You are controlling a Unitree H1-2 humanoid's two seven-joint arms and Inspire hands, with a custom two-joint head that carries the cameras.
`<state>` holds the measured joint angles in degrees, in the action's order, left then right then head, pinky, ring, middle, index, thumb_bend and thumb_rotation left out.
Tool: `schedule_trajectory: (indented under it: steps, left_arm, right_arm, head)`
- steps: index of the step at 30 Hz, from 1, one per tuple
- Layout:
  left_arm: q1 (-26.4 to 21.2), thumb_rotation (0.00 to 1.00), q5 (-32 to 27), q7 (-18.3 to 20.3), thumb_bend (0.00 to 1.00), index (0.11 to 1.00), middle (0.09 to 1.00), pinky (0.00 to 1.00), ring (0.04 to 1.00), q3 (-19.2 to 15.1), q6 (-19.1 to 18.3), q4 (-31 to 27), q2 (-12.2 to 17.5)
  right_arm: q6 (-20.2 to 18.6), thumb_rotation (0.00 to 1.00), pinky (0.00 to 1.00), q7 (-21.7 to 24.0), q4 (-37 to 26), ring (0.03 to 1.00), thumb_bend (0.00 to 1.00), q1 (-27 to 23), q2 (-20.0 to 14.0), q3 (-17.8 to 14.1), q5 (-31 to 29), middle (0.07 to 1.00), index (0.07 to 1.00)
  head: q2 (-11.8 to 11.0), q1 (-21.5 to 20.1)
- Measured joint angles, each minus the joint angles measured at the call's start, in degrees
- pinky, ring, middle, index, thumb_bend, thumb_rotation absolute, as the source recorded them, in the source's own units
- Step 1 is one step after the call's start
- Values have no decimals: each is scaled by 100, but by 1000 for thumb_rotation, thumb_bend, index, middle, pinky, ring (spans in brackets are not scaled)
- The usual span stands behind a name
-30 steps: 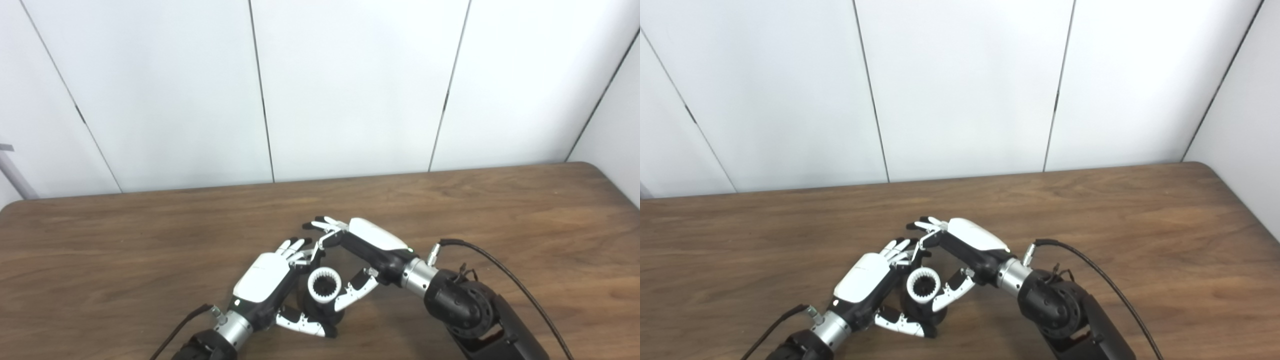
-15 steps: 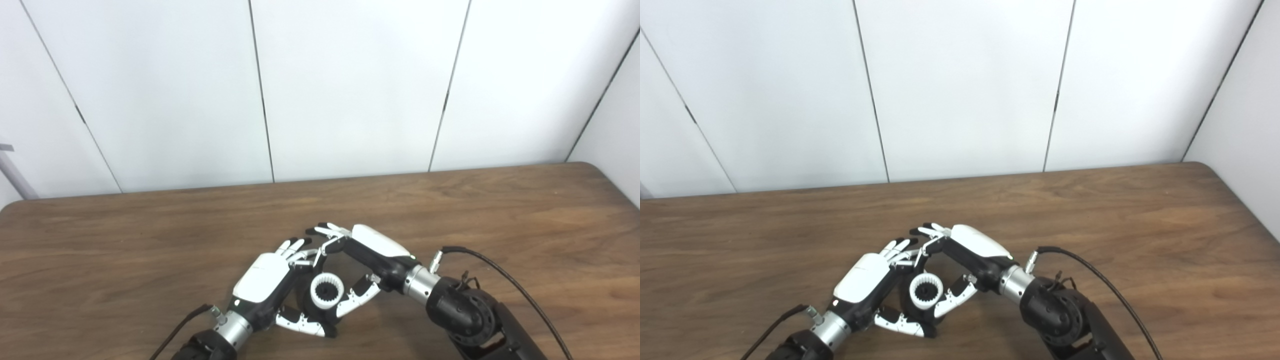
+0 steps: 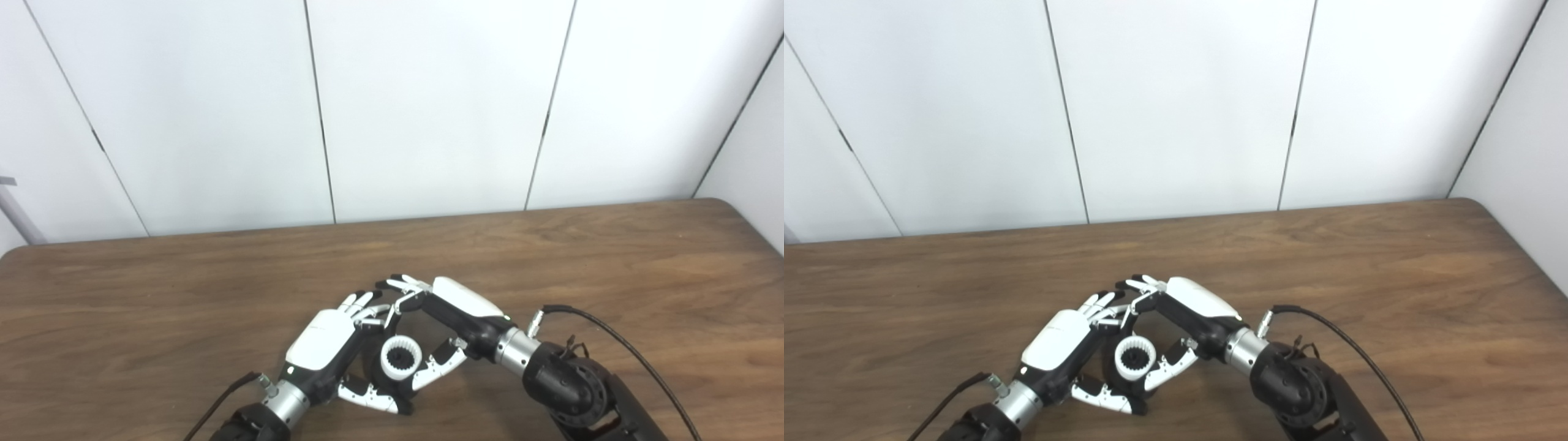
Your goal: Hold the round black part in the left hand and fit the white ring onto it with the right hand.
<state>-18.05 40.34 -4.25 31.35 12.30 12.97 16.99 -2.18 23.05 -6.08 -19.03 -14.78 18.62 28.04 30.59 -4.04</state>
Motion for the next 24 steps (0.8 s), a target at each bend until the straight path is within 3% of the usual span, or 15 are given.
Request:
schedule_trajectory:
  steps: [24]
  left_arm:
    - [57, 48, 2, 17, 521, 481, 863, 1000, 973, 0, -34, -73, -1]
  right_arm:
    - [31, 124, 1000, -113, 125, 1000, 516, -52, 9, 158, 145, 942, 478]
  head:
    - [0, 35]
